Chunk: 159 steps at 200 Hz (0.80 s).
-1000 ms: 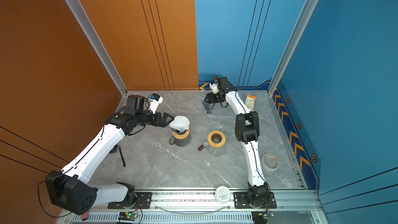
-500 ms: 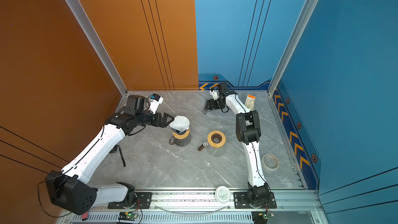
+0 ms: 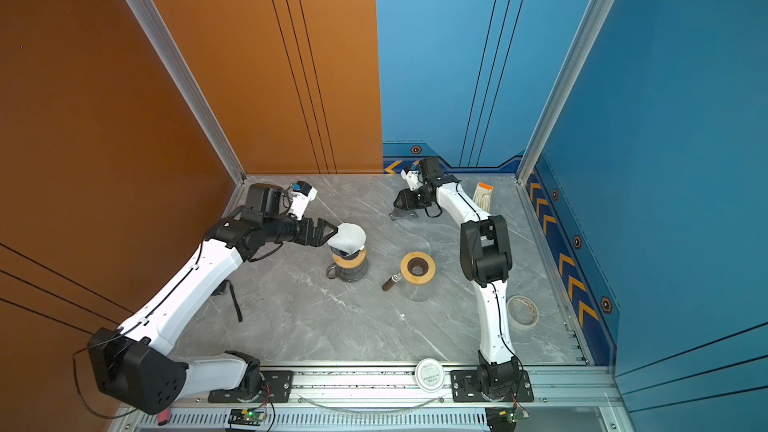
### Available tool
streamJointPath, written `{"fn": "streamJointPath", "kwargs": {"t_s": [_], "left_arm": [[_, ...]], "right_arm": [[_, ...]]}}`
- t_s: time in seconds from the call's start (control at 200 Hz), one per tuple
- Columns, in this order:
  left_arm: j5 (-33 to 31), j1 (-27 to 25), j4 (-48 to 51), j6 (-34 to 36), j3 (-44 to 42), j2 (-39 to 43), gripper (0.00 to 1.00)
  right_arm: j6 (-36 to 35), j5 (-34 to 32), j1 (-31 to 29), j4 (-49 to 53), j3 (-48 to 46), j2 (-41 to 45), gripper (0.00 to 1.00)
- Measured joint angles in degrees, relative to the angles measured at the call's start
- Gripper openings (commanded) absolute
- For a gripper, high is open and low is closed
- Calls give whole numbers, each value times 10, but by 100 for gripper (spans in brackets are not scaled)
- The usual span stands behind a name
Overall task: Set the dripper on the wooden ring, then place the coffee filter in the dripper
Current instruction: 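Lower the open right gripper around the glass dripper's rim, then close the right gripper on the glass dripper's rim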
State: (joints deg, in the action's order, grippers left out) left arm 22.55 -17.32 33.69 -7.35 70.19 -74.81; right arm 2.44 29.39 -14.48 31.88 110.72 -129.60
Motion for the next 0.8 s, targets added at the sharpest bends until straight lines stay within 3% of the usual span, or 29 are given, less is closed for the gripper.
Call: {"fn": "streamJointPath", "kwargs": {"t_s": [0.451,0.796], "left_arm": [[0,0,0,0,0,0,98],[-4,-4,0,0,0,0,98]], "right_arm": [[25,0,-3,-5,-17,0,26],[40,-24,-6,-6,-17,0,20]]}}
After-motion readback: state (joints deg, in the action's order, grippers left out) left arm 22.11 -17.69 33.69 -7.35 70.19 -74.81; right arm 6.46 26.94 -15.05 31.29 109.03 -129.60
